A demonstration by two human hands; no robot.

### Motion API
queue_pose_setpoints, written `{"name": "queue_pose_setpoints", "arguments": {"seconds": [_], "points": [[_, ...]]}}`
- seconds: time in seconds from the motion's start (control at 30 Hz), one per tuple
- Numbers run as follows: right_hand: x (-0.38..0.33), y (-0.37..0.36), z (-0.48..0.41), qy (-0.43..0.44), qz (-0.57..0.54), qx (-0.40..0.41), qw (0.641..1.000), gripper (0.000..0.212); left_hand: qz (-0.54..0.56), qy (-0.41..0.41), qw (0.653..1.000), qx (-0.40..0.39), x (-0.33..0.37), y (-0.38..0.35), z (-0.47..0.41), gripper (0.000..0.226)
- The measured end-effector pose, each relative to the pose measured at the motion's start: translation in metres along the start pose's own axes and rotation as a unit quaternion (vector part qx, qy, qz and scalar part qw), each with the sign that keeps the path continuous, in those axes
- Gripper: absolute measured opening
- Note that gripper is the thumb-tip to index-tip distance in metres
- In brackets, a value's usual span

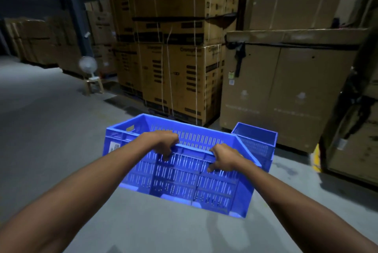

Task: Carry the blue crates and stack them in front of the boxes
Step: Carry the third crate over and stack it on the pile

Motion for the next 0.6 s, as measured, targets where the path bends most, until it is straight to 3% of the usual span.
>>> {"name": "queue_pose_setpoints", "arguments": {"seconds": [0.17, 0.37, 0.5, 0.6], "points": [[0.052, 0.026, -0.054, -0.038, -0.017, 0.037, 0.998, 0.038, -0.034, -0.021, 0.999, -0.019, -0.003, 0.049, -0.086, 0.032], [0.136, 0.074, -0.127, -0.069, 0.010, 0.078, 0.994, 0.031, 0.005, -0.081, 0.996, -0.041, 0.019, 0.113, -0.210, 0.040], [0.207, 0.108, -0.192, -0.081, 0.031, 0.111, 0.990, 0.026, -0.013, -0.113, 0.993, 0.012, 0.053, 0.164, -0.310, 0.047], [0.268, 0.137, -0.235, -0.096, 0.035, 0.116, 0.988, 0.023, -0.032, -0.116, 0.991, 0.056, 0.068, 0.207, -0.383, 0.037]]}}
Point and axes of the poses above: each hand's wrist, its own z-axis away from the middle knuckle, its own y-axis out of the back of the hand, x = y × z, the point moved 7 cm from there along -z, towards the middle knuckle, and after that the axes turned 13 degrees about -x, right-handed, at the moved point
